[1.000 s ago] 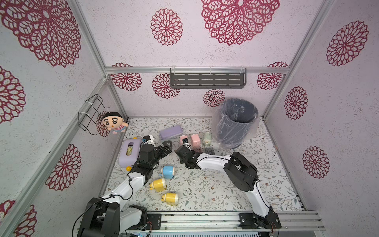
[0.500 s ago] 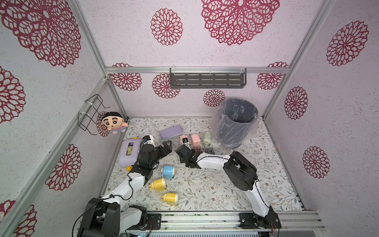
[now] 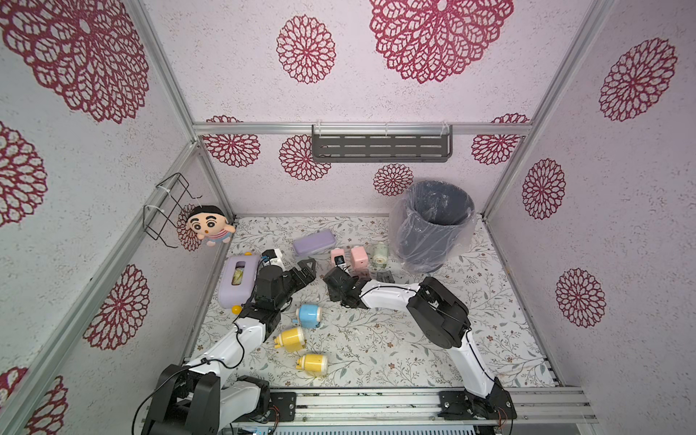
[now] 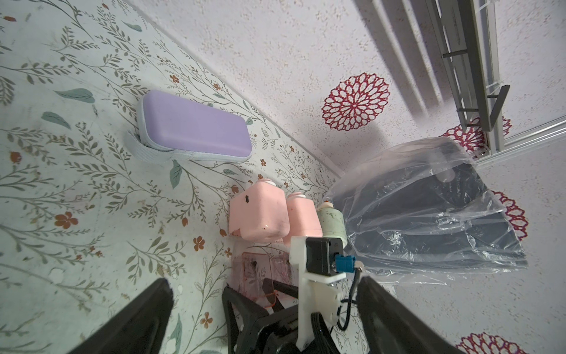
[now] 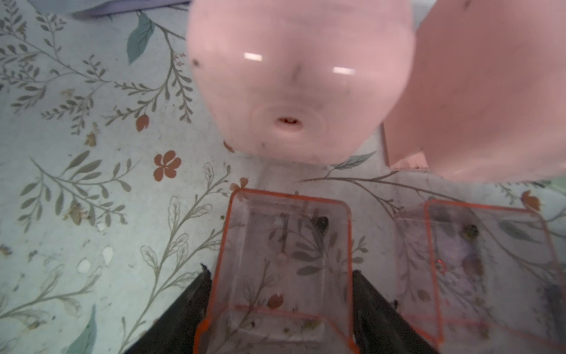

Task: Take out the pencil sharpener tray and clean the shavings
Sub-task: Place the container at the center of the board, then pick up the pencil sharpener from the center of the board.

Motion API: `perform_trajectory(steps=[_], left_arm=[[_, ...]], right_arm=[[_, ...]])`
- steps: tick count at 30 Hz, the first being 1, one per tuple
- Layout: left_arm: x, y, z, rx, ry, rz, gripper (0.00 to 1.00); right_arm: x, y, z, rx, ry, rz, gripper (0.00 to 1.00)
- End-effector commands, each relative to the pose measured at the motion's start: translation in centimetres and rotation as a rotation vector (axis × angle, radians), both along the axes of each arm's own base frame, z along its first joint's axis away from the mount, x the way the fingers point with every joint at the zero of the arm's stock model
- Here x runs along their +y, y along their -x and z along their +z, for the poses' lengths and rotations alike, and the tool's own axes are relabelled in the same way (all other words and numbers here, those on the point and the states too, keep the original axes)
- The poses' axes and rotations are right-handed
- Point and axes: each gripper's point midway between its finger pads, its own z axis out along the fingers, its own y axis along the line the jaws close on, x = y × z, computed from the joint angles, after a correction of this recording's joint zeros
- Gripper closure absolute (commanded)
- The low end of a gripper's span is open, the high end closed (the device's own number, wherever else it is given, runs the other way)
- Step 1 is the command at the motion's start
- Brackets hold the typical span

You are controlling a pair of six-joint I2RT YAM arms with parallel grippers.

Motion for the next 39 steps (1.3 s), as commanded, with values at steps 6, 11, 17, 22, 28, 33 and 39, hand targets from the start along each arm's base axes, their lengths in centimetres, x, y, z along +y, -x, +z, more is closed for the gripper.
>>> perform_trajectory(steps=[6, 11, 17, 22, 28, 33, 39], left_arm=[[1.7, 1.4, 4.6, -0.114, -0.043, 0.053, 0.03], [2.1, 2.0, 6.2, -0.118, 0.021, 0.069, 0.03], [2.2, 3.6, 5.6, 0.067, 0.077, 0.083, 0.03], [3.7, 6.1, 3.4, 0.292, 0.091, 0.209, 0.03], [3.6, 9.3, 0.7, 0.555, 0.108, 0.379, 0.03], [2.6, 11.2, 0.3, 0.761, -0.002, 0.467, 0.03], [0.9, 12.2, -0.6, 0.969, -0.178, 0.511, 0.02]], right_arm=[[-0.7, 1.9, 10.3, -0.09, -0.127, 0.066, 0.07], [-3.2, 4.5, 14.6, -0.123, -0.214, 0.101, 0.01], [-8.0, 8.1, 16.7, -0.136, -0.324, 0.079, 0.01], [-11.5, 10.3, 16.1, -0.142, -0.36, 0.058, 0.01], [-14.5, 9.9, 17.5, -0.261, -0.367, 0.046, 0.01], [-16.8, 9.0, 16.7, -0.312, -0.314, 0.016, 0.01], [-19.4, 8.9, 13.6, -0.301, -0.354, 0.025, 0.01]])
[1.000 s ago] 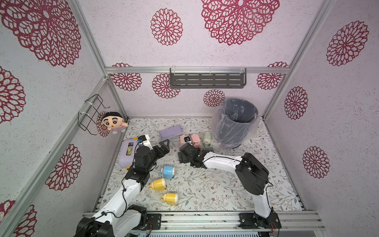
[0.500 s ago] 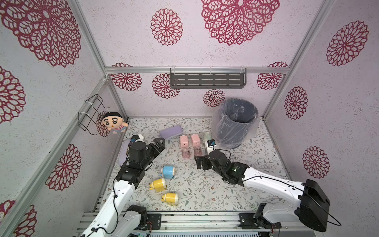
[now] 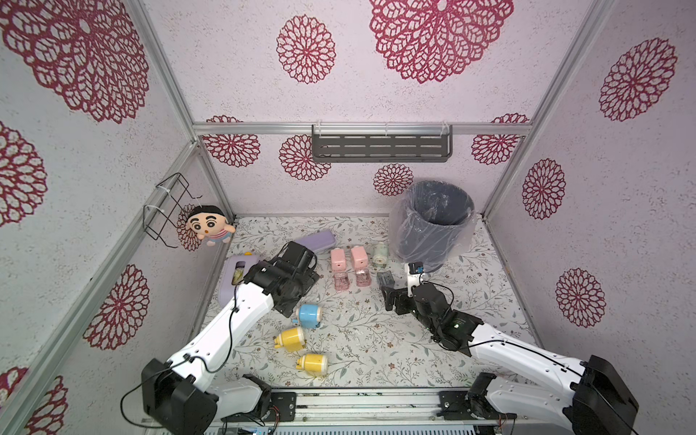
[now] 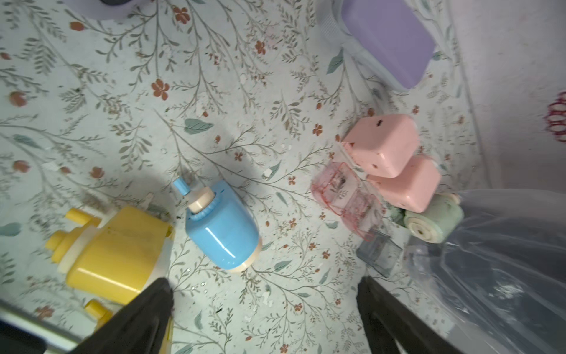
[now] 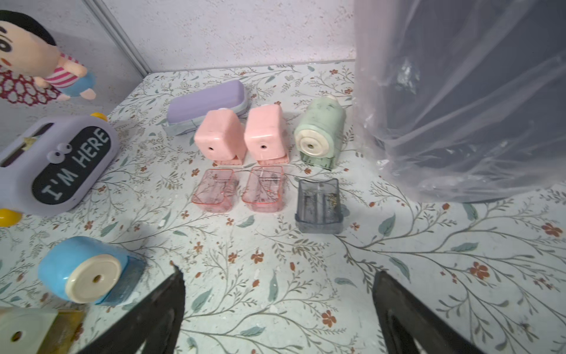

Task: Take out the pencil sharpener tray and clean the shavings
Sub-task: Pick up the pencil sharpener from the center of the board.

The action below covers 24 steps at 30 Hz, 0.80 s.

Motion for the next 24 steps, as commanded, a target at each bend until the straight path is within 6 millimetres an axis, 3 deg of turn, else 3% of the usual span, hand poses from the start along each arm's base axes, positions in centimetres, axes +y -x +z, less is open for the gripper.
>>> perform_trajectory(steps=[1, 13, 19, 24], left_arm=[[1.2, 2.8, -1.6, 0.185, -0.116, 0.065, 0.01], [-1.8, 1.5, -7.7, 0.298, 0.01, 0.154, 0.02], [-1.6, 0.4, -9.8, 0.333, 0.003, 0.166, 0.03], [-1.6, -0.2, -11.2, 0.344, 0.011, 0.169, 0.09]], right_arm=[[-0.6, -0.1, 0.5, -0.069, -0.045, 0.033, 0.01], [-0.4, 1.5, 0.3, -0.093, -0.105, 0.147, 0.01], [0.0, 1.3, -0.4, -0.07, -0.097, 0.159, 0.01], [0.4, 1.2, -0.9, -0.052, -0.093, 0.167, 0.01]])
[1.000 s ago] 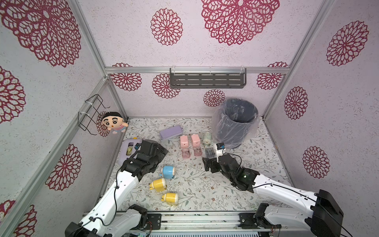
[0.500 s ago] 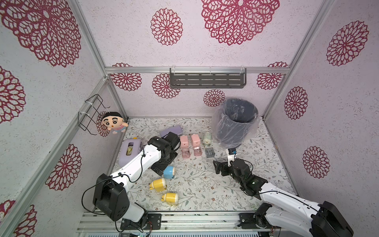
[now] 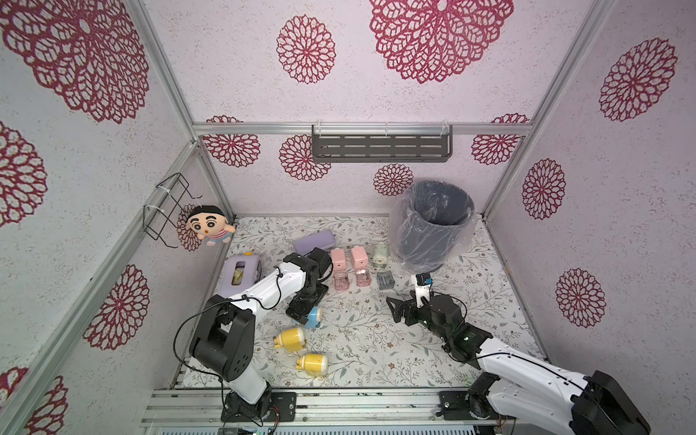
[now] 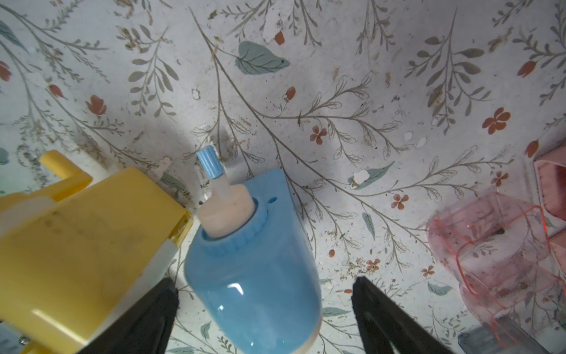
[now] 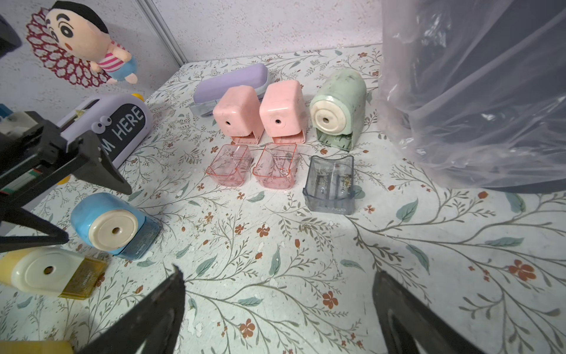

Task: Take out the pencil sharpener tray and clean the shavings
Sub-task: Pick up the pencil sharpener from the center of the board.

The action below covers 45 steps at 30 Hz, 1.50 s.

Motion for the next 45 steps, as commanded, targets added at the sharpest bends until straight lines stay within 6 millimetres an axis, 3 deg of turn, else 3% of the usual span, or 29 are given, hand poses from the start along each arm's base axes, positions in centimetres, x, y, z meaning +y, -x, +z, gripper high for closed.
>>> perform_trajectory(steps=[1, 12, 25, 29, 31, 34, 45], left_arm=[[-0.2, -0.7, -1.0, -0.004, 0.021, 0.021, 0.1], [0.3, -0.7, -1.9, -0.001, 0.007, 0.02, 0.22], [0.6, -0.2, -2.4, 0.011, 0.002, 0.017, 0.24], [0.5, -0.1, -2.5, 0.014, 0.007, 0.013, 0.44], [0.2, -0.2, -2.1, 0.013, 0.013, 0.007, 0.54], [-0.2, -0.5, -1.0, 0.0, 0.009, -0.012, 0.6], [-2.8, -2.0, 4.0, -0.066, 0.081, -0.098, 0.7]], right_arm=[[0.6, -0.5, 1.1, -0.032, -0.014, 0.017, 0.01], [1.1, -0.7, 0.4, -0.011, -0.006, 0.032, 0.01], [1.2, -0.6, 0.4, -0.011, -0.009, 0.039, 0.01], [1.1, -0.7, 0.3, -0.01, -0.007, 0.031, 0.01], [1.0, -0.7, 0.3, -0.01, -0.007, 0.03, 0.01], [0.8, -0.8, 0.3, -0.013, -0.002, 0.014, 0.01], [0.3, -0.7, 1.4, -0.068, 0.024, 0.018, 0.01]])
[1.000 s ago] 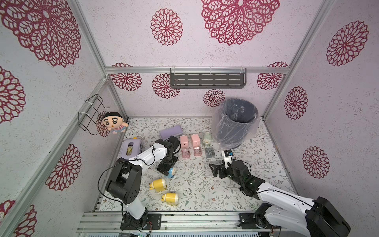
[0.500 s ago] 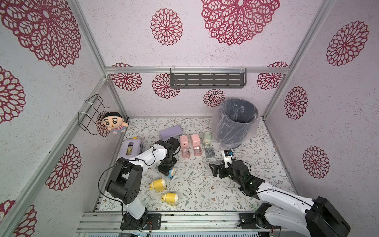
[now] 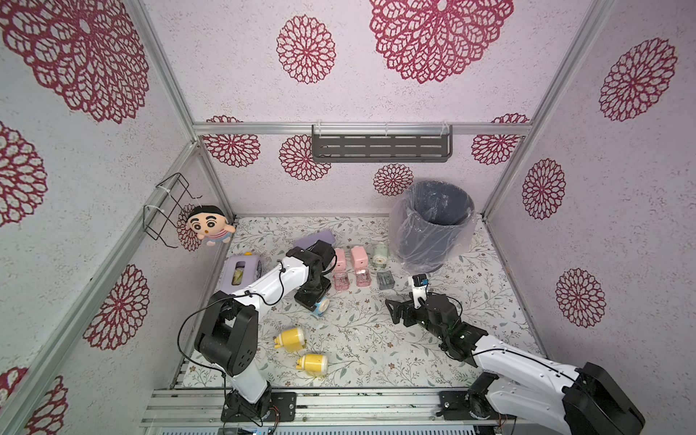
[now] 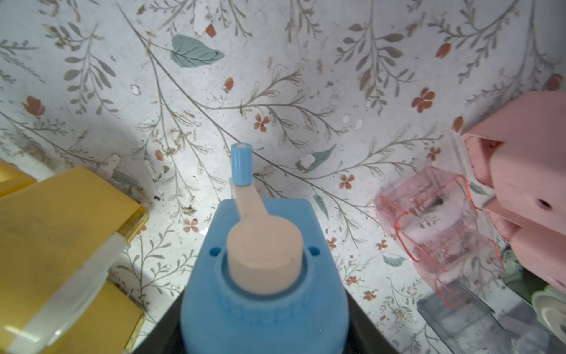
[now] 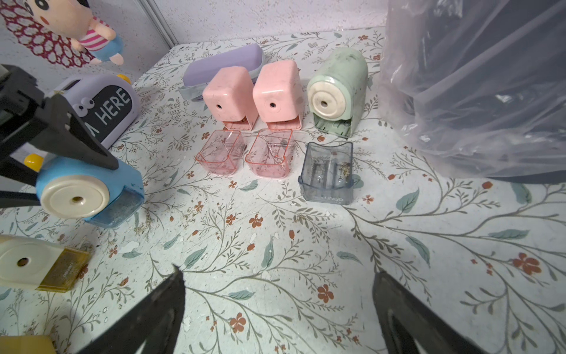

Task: Take out the pencil sharpener tray and clean the shavings
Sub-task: Pick up the pencil sharpener from the center of the board.

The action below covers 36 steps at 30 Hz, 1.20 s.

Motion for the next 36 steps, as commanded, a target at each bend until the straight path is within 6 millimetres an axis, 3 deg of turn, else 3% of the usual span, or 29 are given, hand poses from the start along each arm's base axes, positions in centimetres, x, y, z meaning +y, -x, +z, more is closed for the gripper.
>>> perform_trajectory(steps=[1, 7, 11, 19, 30, 36], left_arm=[[-0.6, 0.4, 2.3, 0.0, 0.033, -0.044, 0.7], [-1.4, 0.6, 4.8, 0.0, 0.054, -0.094, 0.71], [-1.5, 0.9, 5.8, 0.012, 0.063, -0.113, 0.71], [-0.4, 1.2, 8.2, 0.028, 0.001, -0.155, 0.72], [-0.9, 0.6, 9.9, -0.081, -0.064, -0.117, 0.75], [-1.9, 0.6, 10.2, -0.101, -0.088, -0.12, 0.75]], right_arm=[[0.4, -0.5, 2.8, -0.091, -0.023, 0.022, 0.01], [2.6, 0.2, 4.1, -0.156, -0.087, 0.102, 0.01], [5.4, 1.1, 5.2, -0.23, -0.074, 0.169, 0.01], [10.2, 1.9, 5.8, -0.289, -0.071, 0.288, 0.01], [16.5, 2.4, 4.6, -0.394, -0.071, 0.37, 0.01], [17.8, 2.6, 4.2, -0.502, -0.056, 0.361, 0.02]])
